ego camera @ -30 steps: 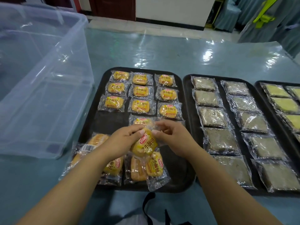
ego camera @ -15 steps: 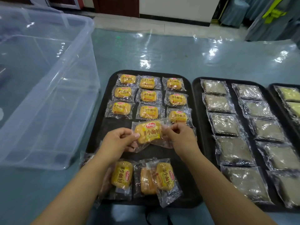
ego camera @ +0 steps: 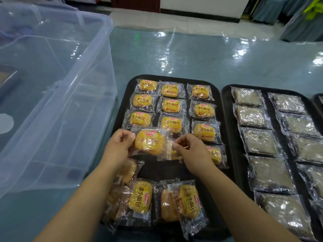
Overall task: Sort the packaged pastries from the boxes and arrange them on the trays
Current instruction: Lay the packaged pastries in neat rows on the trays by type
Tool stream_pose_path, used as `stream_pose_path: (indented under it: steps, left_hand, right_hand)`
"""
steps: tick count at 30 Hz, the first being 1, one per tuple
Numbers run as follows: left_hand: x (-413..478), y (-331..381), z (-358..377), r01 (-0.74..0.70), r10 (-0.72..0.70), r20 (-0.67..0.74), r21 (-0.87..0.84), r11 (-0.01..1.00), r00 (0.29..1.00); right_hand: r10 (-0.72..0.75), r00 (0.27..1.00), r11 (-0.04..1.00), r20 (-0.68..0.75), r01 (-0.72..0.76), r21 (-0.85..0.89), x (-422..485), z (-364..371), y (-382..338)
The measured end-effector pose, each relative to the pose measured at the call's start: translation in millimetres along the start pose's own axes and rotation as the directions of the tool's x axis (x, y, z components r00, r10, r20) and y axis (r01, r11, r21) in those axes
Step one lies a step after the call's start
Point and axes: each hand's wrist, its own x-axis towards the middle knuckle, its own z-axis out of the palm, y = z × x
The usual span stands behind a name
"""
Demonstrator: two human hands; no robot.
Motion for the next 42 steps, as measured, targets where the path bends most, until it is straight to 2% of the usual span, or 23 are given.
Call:
stream_pose_path:
  steps: [3,7,11,15,17,22,26,31,34,37,42]
  left_hand:
    - [12,1,-8,-0.036,0.055,-0.195,0.104,0.994,0.979]
    - [23,-3,-12,-0.019,0.124,-0.285,0.347,0.938,0.950]
    - [32,-12,-13,0.038,0.094,-0.246,0.482,0.876,0.965]
    - [33,-17,-15,0.033,0.096,-0.176,0.617,0.786,0.980]
    - [30,-18,-15,-0.001,0.133,-0.141,0.681,0.732,0.981]
    - [18,-18,-11,-0.110,0.267,-0.102,0.733,0.672,0.958]
    - [-11,-14,7,-0.218,0.309,-0.006,0.696,0.684,0.951]
    - [-52,-18,33,-0.396,0.296,0.264,0.622,0.676,0.918]
    - [-63,-30,44,-0.444,0.177,0.435,0.648,0.619,0.883]
    - [-67,-41,49,-0.487,0.037,0.552,0.701,0.521,0.833]
    - [-78,-42,56,-0.541,-0.002,0.572,0.776,0.324,0.820]
  right_hand:
    - [0.001,1.000,0.999,-0.016,-0.002,-0.043,6,2,5]
    - [0.027,1.000,0.999,-0.009,-0.027,-0.030,5,2,7]
    - [0.019,1.000,0.999,-0.018,-0.020,-0.037,3,0,10]
    - [0.020,0.999,0.998,-0.025,-0.021,-0.054,0,-2,14]
    - [0.003,1.000,0.998,-0.026,-0.004,-0.059,-3,-3,14]
    - [-0.041,0.999,0.992,-0.029,0.038,-0.118,-22,-11,18]
    - [-0.043,0.999,0.983,-0.003,0.042,-0.177,-43,-20,31]
    - [0.066,0.997,0.962,0.042,-0.052,-0.267,-72,-27,55]
    - [0.197,0.976,0.917,0.091,-0.151,-0.370,-85,-28,66]
    - [0.290,0.945,0.874,0.151,-0.198,-0.443,-92,-24,73]
    - [0.272,0.951,0.903,0.148,-0.199,-0.380,-98,-11,84]
